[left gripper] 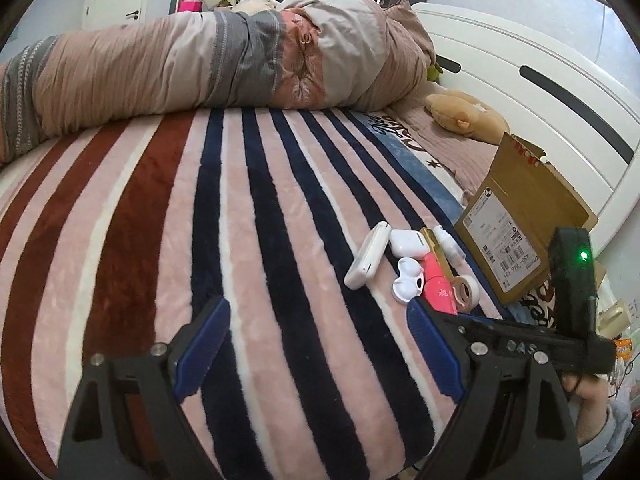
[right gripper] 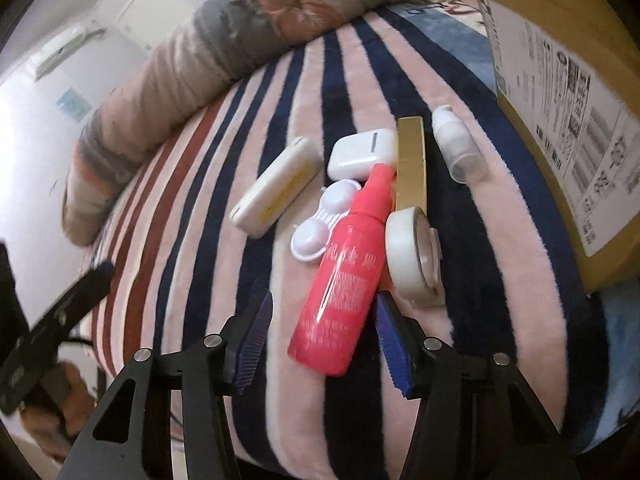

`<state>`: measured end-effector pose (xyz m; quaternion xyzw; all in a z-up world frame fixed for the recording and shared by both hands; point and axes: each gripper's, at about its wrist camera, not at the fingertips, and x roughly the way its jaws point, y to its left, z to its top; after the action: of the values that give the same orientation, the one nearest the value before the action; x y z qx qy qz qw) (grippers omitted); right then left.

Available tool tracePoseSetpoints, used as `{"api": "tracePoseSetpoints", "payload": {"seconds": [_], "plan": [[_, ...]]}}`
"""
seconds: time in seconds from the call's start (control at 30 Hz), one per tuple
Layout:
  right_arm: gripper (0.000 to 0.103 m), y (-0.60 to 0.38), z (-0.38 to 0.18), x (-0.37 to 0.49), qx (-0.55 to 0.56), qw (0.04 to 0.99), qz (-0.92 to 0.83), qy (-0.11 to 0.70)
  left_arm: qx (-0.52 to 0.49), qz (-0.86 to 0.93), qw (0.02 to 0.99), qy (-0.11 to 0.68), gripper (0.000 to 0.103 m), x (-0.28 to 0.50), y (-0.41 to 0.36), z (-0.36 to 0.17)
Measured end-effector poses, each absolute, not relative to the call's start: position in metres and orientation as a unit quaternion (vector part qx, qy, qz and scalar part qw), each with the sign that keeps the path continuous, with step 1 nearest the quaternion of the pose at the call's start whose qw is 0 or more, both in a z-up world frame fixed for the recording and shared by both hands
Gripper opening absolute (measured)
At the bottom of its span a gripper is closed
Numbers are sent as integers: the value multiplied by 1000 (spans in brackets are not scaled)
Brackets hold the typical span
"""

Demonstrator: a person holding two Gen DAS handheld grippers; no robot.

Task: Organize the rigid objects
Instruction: 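Grasp the pink spray bottle with the right gripper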

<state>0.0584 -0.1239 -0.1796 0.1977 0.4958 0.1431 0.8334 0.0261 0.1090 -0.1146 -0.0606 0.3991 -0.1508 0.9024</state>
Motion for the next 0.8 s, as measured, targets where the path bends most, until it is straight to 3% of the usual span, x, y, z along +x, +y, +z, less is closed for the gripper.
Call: {"api": "tracePoseSetpoints", "payload": {"seconds": [0.13,0.2,0.8], "plan": [[43,-123,-186,66,214,833,121,495,-67,-154,902,398,88,28,111,-114],[32,-128,-188,68,226,832,112,495,-67,-155,901,399,88,28,110,-114],[28,-104,-143,34,170,856,234,429,-125,-275,870,389,88,37,87,-99]]}}
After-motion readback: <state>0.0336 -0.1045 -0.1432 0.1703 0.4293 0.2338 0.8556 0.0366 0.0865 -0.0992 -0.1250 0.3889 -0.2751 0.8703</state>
